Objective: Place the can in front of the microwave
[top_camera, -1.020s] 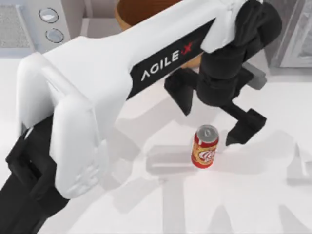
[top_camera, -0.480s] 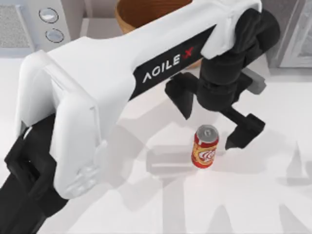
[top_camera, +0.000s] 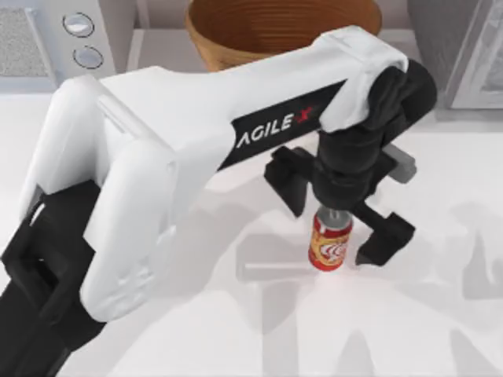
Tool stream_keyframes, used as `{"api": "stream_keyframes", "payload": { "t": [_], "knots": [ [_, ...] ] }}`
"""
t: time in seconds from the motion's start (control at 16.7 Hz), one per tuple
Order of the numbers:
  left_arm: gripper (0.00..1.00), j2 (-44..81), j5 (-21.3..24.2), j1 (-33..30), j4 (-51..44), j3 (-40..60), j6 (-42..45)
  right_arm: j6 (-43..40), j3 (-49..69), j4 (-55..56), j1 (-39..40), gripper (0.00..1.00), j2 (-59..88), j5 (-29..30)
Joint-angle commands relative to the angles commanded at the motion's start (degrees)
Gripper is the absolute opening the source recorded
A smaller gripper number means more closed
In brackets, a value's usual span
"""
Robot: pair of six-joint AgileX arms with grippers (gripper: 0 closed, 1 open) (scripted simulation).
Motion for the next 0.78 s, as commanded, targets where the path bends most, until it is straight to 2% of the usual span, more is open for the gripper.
{"api": "stream_keyframes", "payload": {
  "t": [0.24,0.78],
  "knots": [
    [1.00,-0.01,0.00,0.00,0.06,-0.07,0.00,0.00,0.00,0.00,0.00,1.00,0.00,0.00],
    [0.32,-0.01,0.00,0.00,0.06,-0.07,0.00,0.00,0.00,0.00,0.00,1.00,0.00,0.00]
  ]
}}
